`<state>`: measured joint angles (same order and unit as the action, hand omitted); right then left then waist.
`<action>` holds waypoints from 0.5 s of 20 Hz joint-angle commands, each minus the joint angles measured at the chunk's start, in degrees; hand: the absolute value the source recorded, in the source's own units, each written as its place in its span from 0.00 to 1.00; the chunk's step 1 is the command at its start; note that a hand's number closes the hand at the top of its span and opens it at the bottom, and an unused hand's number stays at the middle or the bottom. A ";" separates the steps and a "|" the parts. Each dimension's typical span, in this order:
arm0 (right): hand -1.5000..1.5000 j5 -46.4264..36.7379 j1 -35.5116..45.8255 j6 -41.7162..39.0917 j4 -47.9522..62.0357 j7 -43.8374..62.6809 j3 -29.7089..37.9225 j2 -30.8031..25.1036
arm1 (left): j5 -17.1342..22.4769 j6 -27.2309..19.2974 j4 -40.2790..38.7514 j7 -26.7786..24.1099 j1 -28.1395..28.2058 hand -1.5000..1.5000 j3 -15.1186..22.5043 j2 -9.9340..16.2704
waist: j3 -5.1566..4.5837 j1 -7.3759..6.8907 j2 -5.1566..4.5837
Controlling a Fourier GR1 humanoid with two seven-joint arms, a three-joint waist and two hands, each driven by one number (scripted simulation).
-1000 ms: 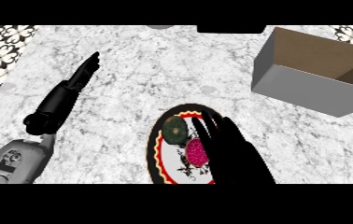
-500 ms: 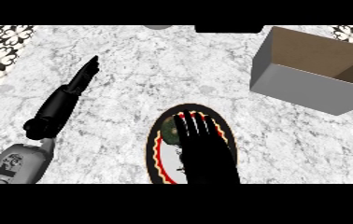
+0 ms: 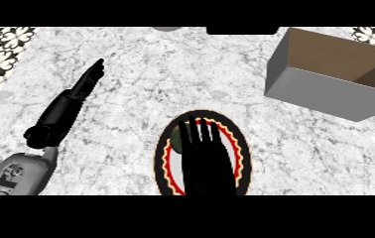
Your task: Pick the cupcake from the plate and place it in the cardboard box
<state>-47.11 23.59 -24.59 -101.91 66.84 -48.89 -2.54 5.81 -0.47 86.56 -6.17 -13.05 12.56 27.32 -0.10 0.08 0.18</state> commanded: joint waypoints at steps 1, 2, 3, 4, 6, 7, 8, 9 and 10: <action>0.00 -2.06 0.91 -3.33 4.60 10.67 0.36 2.41 | -0.78 -0.22 1.02 -0.91 1.77 0.50 0.74 -1.46 | 0.03 -0.38 -0.04; 0.00 -1.00 1.98 -6.56 3.44 11.41 1.69 2.43 | 1.04 1.38 0.89 2.97 -1.56 0.50 -1.25 0.28 | 0.04 -0.09 -0.01; 0.00 -2.68 -1.91 -4.68 3.67 7.38 2.34 0.19 | -0.98 0.89 2.55 -0.12 2.75 0.50 0.42 0.02 | 0.07 -0.16 0.01; 0.00 -2.97 -2.76 -6.99 0.59 9.09 2.55 0.07 | -0.60 0.02 2.54 -0.82 3.88 0.50 -0.78 -0.22 | 0.05 -0.01 0.11; 0.00 -4.77 -2.41 -2.85 4.62 9.44 0.03 2.42 | -0.31 1.00 2.70 1.75 -0.16 0.50 -1.53 -0.21 | 0.07 -0.16 -0.01; 0.00 -5.03 -3.02 -3.35 5.94 6.38 1.33 2.43 | -1.34 1.00 -2.10 0.58 -2.03 0.50 -1.14 -1.89 | 0.06 0.30 -0.20; 0.00 -6.08 -3.08 -1.15 7.74 4.52 1.97 2.45 | -1.51 0.75 1.87 0.69 1.21 0.50 -1.64 -1.06 | 0.09 -0.28 -0.11; 0.00 -4.39 -3.83 -1.94 5.89 5.56 1.19 2.46 | -0.02 4.60 -5.23 -4.68 0.09 0.50 -3.18 -0.50 | 0.05 0.11 -0.24; 0.00 -4.24 -2.95 -2.39 5.63 5.21 1.36 2.46 | -1.49 2.44 0.75 2.82 -1.52 0.50 -2.03 -1.60 | 0.09 -0.14 -0.12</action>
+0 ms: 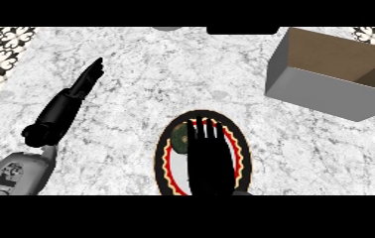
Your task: Pick the cupcake from the plate and place it in the cardboard box
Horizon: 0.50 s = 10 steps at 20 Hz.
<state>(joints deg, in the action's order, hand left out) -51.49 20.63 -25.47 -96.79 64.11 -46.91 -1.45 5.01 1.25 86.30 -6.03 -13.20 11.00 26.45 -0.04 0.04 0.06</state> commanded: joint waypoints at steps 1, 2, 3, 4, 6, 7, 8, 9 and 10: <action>0.00 1.01 1.38 -0.48 1.52 8.60 -0.48 1.38 | -1.08 0.31 1.52 1.90 -0.67 0.50 -0.28 -1.49 | 0.03 -0.27 -0.01; 0.00 2.24 2.16 -3.05 0.36 8.79 0.74 1.39 | -0.19 2.52 -1.13 0.14 -0.78 0.50 -1.66 -0.43 | 0.01 -0.17 -0.04; 0.00 0.40 -1.06 0.34 1.95 6.87 -0.54 1.39 | -0.40 2.39 -0.22 -0.64 0.59 0.50 -2.36 -0.05 | 0.02 -0.20 -0.02; 0.00 0.40 -1.06 -3.12 -0.18 6.67 1.19 1.39 | -0.03 3.12 -2.90 0.81 -2.92 0.50 -2.97 -0.53 | 0.02 0.20 -0.04; 0.00 1.40 1.73 2.25 6.50 6.54 0.45 1.40 | -2.87 0.41 1.47 1.47 0.63 0.50 0.12 -2.69 | 0.03 -0.56 -0.04; 0.00 -1.68 -1.30 -1.83 3.82 5.12 2.20 1.02 | -2.09 1.73 -0.29 -1.07 0.66 0.50 -1.57 -1.71 | 0.02 0.01 0.00; 0.00 -1.41 -0.59 1.40 5.90 8.46 -1.17 1.40 | -1.06 2.10 4.58 2.71 1.64 0.50 -1.09 -1.20 | 0.04 -0.67 0.11; 0.00 -0.38 0.36 1.13 4.83 10.36 -2.20 1.40 | -1.55 2.38 -0.60 0.00 -0.56 0.50 -2.72 -1.29 | 0.00 -0.28 -0.03; 0.00 -2.72 -1.70 0.39 7.51 3.71 2.66 0.28 | -2.86 0.78 1.46 1.62 1.23 0.50 -0.90 -2.77 | 0.03 -0.09 -0.02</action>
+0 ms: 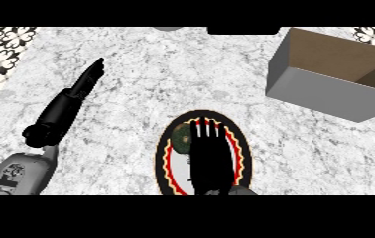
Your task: Pick the cupcake from the plate and place it in the cardboard box
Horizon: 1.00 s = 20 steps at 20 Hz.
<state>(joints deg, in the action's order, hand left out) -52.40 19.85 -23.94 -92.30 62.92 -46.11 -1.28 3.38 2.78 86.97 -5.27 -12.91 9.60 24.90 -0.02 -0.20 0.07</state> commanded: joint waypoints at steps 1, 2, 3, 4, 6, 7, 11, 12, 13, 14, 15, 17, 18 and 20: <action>0.00 -3.06 -5.12 -2.33 -2.87 6.78 -0.56 -1.80 | -0.34 0.64 2.08 0.23 1.95 0.50 -0.83 0.30 | 0.01 0.38 0.14; 0.00 -2.92 -1.05 -2.87 1.33 5.36 3.06 1.00 | -0.29 0.96 -0.93 -0.47 -0.43 0.50 -2.13 -0.09 | 0.00 0.30 -0.05; 0.00 -3.80 -3.40 -0.03 2.83 1.82 2.86 -1.49 | 1.82 3.25 0.16 1.43 -1.22 0.50 -3.56 1.44 | 0.02 0.26 -0.04; 0.00 -4.12 -3.38 -3.54 -1.77 5.07 1.71 1.17 | -2.54 0.24 -3.75 -0.96 -2.59 0.50 -1.19 -2.51 | 0.00 0.57 -0.05; 0.00 -2.88 -2.13 -0.42 0.68 6.32 0.47 1.18 | -1.74 1.76 -1.94 -1.18 0.25 0.50 -1.84 -2.01 | 0.00 0.05 -0.04; 0.00 -4.86 -5.52 -0.71 1.22 1.54 3.88 0.65 | -2.72 0.28 1.88 0.78 1.62 0.50 -1.68 -1.88 | 0.02 0.12 0.02; 1.00 -4.60 -1.39 -1.98 7.56 -5.45 7.12 1.22 | -4.11 1.41 1.11 -1.52 3.39 0.50 -1.94 -3.71 | 0.01 -0.11 -0.06; 1.00 -8.11 -3.66 2.80 9.14 -8.82 3.97 1.21 | -4.15 2.25 2.99 1.92 2.29 0.50 -2.25 -3.98 | 0.03 -0.02 -0.04; 1.00 -7.97 -3.85 2.28 8.29 -9.42 2.16 1.24 | -7.48 -0.91 1.87 0.57 1.40 0.50 -0.41 -6.48 | 0.02 0.07 -0.05; 1.00 -9.71 -7.07 2.47 3.47 -10.58 0.43 -1.80 | -3.29 4.33 -3.34 0.59 -3.11 0.50 -4.97 -3.12 | 0.02 0.43 -0.06; 1.00 -10.43 -2.24 2.36 7.02 -12.21 3.40 -0.39 | -2.93 4.97 0.94 -0.34 1.36 0.50 -4.97 -2.51 | 0.02 0.00 -0.04; 1.00 -12.85 -3.55 7.15 8.49 -15.11 2.73 -2.41 | -2.99 5.34 2.99 -1.14 4.32 0.50 -5.20 -2.13 | 0.03 -0.14 0.00; 1.00 -15.33 -4.12 8.01 8.95 -13.01 0.72 -0.17 | -3.84 4.91 1.62 1.63 -0.04 0.50 -5.39 -2.92 | 0.03 0.11 -0.03; 1.00 -15.77 -1.78 2.65 5.62 -12.22 2.27 0.85 | -5.13 4.44 -0.33 0.22 0.44 0.50 -5.65 -4.27 | 0.01 0.21 -0.02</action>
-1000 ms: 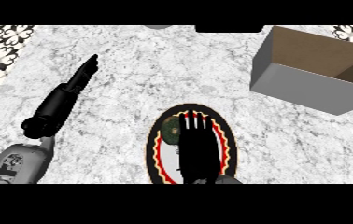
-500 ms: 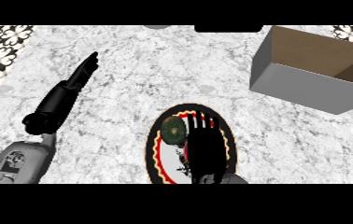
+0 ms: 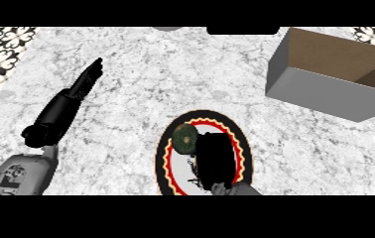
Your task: Pick the cupcake from the plate and place it in the cardboard box
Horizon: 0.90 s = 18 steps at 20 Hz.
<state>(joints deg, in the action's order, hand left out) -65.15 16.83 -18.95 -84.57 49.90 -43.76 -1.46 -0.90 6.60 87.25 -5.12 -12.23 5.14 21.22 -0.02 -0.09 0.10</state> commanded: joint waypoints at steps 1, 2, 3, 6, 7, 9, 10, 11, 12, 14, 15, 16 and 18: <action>1.00 -4.01 2.75 2.39 3.46 -2.56 0.65 0.91 | -3.22 -2.20 2.47 1.29 1.52 0.50 1.90 -3.48 | 0.03 -0.11 -0.07; 1.00 -2.26 0.80 5.05 3.09 -8.16 -3.17 -0.41 | -1.18 -0.12 -0.69 -0.90 0.44 0.50 0.15 -1.91 | 0.03 -0.11 -0.15; 1.00 3.37 1.46 0.62 -3.72 -15.91 -1.46 -6.39 | -0.78 0.28 -0.67 0.35 -1.07 0.50 0.03 -1.14 | 0.05 0.23 -0.14; 1.00 8.31 -0.15 2.24 -7.39 -30.30 -8.74 -8.38 | -0.89 0.20 -0.27 0.60 -1.11 0.50 0.33 -1.08 | 0.18 -0.57 -0.43; 1.00 10.69 1.18 1.41 -8.42 -35.00 -9.07 -9.04 | -0.11 0.63 0.34 -0.16 -0.56 0.50 0.00 -1.03 | 0.20 -1.75 -0.56; 1.00 12.06 0.63 4.19 -12.72 -42.77 -7.81 -15.81 | -0.63 0.15 -0.16 0.52 0.06 0.50 0.76 -1.95 | 0.17 -0.18 -0.26; 1.00 11.35 -1.23 7.79 -13.84 -44.86 -9.46 -15.92 | -1.14 -0.60 -0.75 -0.72 -0.01 0.50 0.34 -2.18 | 0.14 0.16 -0.22; 1.00 13.90 0.18 7.00 -16.24 -48.79 -5.07 -20.45 | 0.07 0.81 0.44 1.01 -0.48 0.50 -0.56 -0.87 | 0.14 0.14 -0.11; 1.00 12.80 0.97 9.61 -16.11 -50.58 -4.73 -20.13 | -0.39 0.82 -0.31 0.87 -1.03 0.50 -0.59 -0.83 | 0.11 0.16 -0.15; 1.00 13.03 -2.01 13.00 -20.36 -54.47 -3.19 -24.31 | 0.10 1.63 -0.33 -0.52 0.71 0.50 -1.28 -0.39 | 0.08 0.41 -0.06; 1.00 13.75 -0.75 12.41 -23.09 -55.27 -0.81 -25.53 | -1.04 0.87 1.86 0.23 1.97 0.50 -0.68 -0.25 | 0.08 0.20 0.07; 1.00 12.81 -0.03 9.95 -27.18 -53.26 -0.13 -26.10 | -1.48 -0.44 1.03 2.23 -0.03 0.50 -0.11 -2.12 | 0.05 0.66 0.10; 1.00 14.97 0.79 9.54 -31.32 -54.84 4.40 -28.21 | -1.07 1.22 2.23 -1.57 3.91 0.50 -1.23 -0.10 | 0.02 0.19 0.15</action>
<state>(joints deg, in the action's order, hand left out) -52.14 16.88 -9.32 -108.24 -1.16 -44.44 -25.28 -1.96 6.99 87.95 -5.18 -11.18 4.70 20.01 0.05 0.26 0.11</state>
